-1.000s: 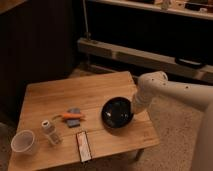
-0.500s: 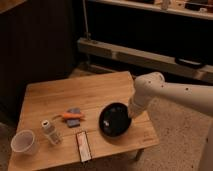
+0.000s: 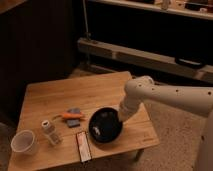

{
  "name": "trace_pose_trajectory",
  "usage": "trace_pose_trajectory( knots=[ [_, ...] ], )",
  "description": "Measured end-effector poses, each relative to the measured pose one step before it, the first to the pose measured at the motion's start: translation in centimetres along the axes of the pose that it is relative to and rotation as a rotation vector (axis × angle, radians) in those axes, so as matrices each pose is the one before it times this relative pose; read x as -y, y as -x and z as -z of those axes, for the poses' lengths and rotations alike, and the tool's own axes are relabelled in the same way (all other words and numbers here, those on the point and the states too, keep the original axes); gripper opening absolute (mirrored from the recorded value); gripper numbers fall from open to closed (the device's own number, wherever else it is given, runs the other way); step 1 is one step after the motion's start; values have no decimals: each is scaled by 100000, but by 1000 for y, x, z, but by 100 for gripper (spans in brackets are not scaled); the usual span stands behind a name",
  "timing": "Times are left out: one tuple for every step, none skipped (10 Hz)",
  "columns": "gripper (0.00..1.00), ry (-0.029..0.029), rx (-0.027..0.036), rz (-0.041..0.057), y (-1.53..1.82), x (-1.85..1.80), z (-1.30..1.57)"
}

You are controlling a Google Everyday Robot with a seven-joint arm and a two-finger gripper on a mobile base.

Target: Drag the ceramic bowl in a circle

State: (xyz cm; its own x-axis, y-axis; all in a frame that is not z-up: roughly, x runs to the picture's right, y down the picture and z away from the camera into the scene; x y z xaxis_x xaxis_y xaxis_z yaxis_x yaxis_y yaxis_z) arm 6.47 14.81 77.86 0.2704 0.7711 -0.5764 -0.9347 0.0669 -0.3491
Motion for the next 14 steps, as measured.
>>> trace_pose_trajectory(
  knots=[
    [0,952,622,2622,522,-1105,136],
    [0,689,216,2155,383,-891,-80],
    [0,845,-28,3025,673,-1311,-366],
    [0,332,-87,1852,503,-779,-265],
    [0,127,-56,1853,614,-627,-327],
    [0,-138,5,715,382,-139,-181],
    [0,-257,191,408,432,-43,-112],
    [0,-470,683,-599,760,364,-15],
    [0,-908,380,-1950,911,1153,-65],
    [0,-433,341,-1467,785,774,-144],
    [0,-347,157,-1470,874,729,-368],
    [0,-242,45,-1285,869,489,-400],
    [0,-418,278,-1550,820,709,-302],
    [0,-546,296,-1424,691,613,-144]
  ],
)
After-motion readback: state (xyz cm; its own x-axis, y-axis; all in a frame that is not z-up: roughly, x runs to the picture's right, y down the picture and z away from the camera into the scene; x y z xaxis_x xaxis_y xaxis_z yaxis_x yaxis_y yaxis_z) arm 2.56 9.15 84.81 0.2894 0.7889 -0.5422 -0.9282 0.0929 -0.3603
